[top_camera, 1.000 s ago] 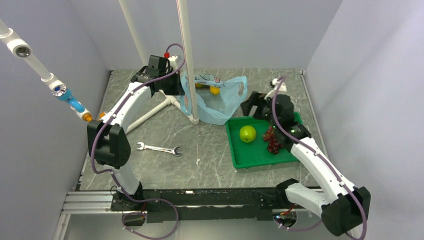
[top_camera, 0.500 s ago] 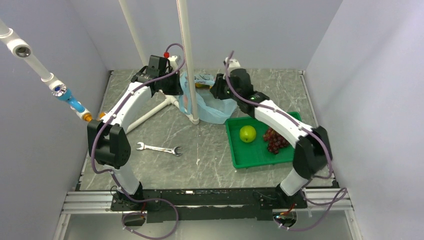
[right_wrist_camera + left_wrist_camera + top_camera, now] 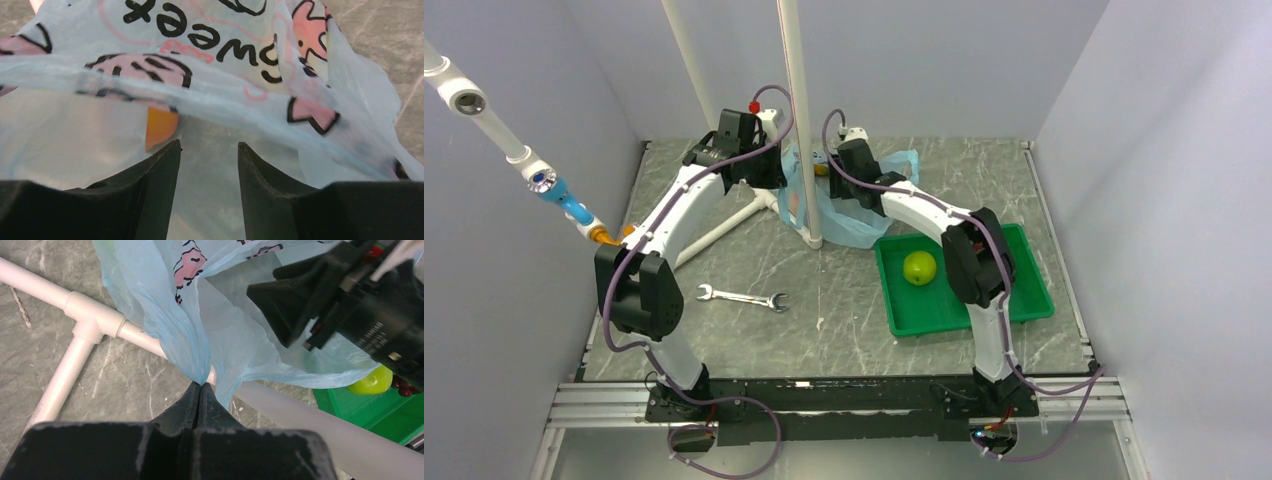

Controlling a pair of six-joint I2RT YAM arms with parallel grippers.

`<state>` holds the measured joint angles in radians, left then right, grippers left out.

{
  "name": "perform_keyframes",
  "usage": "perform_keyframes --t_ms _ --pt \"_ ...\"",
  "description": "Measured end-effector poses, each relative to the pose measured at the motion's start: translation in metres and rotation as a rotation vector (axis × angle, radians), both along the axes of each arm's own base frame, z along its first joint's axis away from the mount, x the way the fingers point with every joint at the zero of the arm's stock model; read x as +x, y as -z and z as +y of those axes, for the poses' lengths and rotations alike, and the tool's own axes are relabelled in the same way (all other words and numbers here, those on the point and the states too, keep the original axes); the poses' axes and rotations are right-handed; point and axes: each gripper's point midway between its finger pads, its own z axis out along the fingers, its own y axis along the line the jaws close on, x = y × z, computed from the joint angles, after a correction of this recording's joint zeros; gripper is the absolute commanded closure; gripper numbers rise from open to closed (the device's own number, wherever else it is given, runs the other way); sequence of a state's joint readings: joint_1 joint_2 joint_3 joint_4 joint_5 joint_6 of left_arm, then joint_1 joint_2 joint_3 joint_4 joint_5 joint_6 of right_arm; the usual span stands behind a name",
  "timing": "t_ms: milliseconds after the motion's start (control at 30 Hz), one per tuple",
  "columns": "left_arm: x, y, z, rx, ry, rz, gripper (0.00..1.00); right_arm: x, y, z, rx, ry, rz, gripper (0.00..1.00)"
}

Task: Take the fake fruits out of the plastic bag
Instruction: Take out the fake fruit from the plastic bag.

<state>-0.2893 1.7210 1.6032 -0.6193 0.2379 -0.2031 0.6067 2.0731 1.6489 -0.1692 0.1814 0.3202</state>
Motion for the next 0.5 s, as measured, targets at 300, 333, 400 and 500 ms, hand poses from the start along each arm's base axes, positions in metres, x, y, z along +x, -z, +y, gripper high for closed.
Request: perform_keyframes --t_ms 300,333,400,500 --pt "0.000 0.000 0.000 0.003 0.001 -0.002 1.00 0.034 0.030 0.019 0.072 -0.037 0.029 0.43" --pt "0.000 0.000 0.000 0.003 0.001 -0.002 1.00 0.037 0.035 0.021 0.078 -0.045 0.033 0.43" --pt "0.000 0.000 0.001 0.004 0.002 -0.001 1.00 0.041 0.045 0.026 0.086 -0.074 0.047 0.43" --pt "-0.001 0.000 0.001 0.005 0.002 0.000 1.00 0.047 0.057 0.029 0.090 -0.093 0.062 0.43"
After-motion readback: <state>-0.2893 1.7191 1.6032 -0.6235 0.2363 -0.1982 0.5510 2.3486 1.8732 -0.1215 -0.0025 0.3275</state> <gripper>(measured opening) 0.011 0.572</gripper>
